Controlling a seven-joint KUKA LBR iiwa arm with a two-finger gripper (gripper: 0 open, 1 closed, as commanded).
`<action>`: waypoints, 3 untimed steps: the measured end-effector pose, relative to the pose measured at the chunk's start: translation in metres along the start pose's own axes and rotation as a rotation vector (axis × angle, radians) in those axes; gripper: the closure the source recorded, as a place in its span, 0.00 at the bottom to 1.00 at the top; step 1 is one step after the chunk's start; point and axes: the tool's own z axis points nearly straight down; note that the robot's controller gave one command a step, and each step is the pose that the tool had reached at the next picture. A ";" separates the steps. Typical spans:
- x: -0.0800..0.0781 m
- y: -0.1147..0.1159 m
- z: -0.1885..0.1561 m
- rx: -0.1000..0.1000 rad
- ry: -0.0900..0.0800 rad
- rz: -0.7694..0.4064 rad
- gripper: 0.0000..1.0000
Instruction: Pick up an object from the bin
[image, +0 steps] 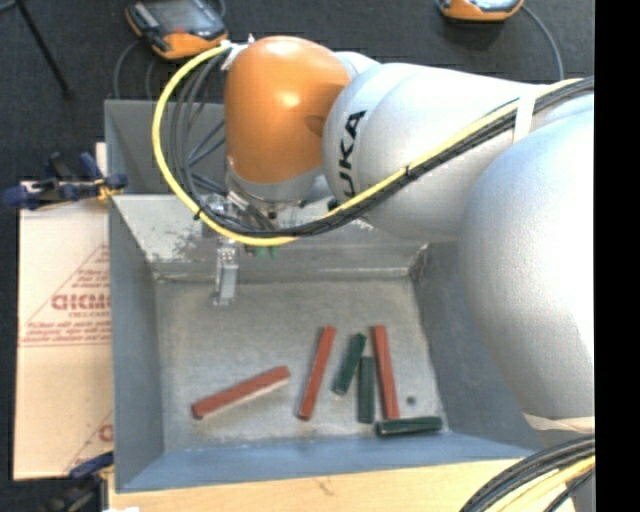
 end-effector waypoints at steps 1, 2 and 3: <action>0.031 -0.022 0.062 0.001 -0.002 -0.094 0.00; 0.074 -0.080 0.062 0.003 0.006 -0.227 0.00; 0.088 -0.072 0.070 0.002 0.002 -0.301 0.00</action>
Offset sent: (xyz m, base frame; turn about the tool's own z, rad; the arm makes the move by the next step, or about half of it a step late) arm -0.0734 -0.0765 -0.0627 -0.2308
